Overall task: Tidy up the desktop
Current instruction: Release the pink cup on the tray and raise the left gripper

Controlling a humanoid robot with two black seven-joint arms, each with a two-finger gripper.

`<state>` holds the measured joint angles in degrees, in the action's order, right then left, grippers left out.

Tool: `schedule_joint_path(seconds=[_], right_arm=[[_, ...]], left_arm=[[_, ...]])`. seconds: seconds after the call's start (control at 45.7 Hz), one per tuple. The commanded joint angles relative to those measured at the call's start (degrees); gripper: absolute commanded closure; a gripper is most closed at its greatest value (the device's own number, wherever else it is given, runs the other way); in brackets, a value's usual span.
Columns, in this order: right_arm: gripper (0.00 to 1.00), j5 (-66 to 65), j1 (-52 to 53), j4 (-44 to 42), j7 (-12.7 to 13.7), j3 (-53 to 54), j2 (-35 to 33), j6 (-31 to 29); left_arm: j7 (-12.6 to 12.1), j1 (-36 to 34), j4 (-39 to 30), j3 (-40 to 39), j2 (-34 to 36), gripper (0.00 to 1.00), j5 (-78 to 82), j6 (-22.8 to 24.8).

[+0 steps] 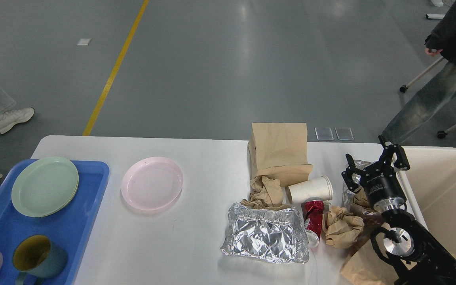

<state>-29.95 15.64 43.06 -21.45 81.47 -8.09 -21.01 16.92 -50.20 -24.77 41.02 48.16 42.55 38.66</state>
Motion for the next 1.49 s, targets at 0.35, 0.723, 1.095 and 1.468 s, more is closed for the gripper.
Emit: schedule_joint_path(seconds=[0.35,0.723,1.095,1.468], right_arm=[[0.0,0.0,0.0,0.0,0.0,0.0,0.0,0.0],[0.0,0.0,0.0,0.0,0.0,0.0,0.0,0.0],[0.0,0.0,0.0,0.0,0.0,0.0,0.0,0.0],[0.0,0.1,0.0,0.0,0.0,0.0,0.0,0.0]], left_arm=[[-0.2,0.2,0.1,-1.2,0.1,0.21,-7.3,-4.6],[-0.2,-2.4,-0.5,-0.3,1.7,0.05,-9.1,4.1],[0.0,-29.1,-8.3,23.9,3.8,0.04,-12.7,15.5],[-1.9,-68.0,-46.4,57.6,-13.6,0.04,-33.2,3.2]])
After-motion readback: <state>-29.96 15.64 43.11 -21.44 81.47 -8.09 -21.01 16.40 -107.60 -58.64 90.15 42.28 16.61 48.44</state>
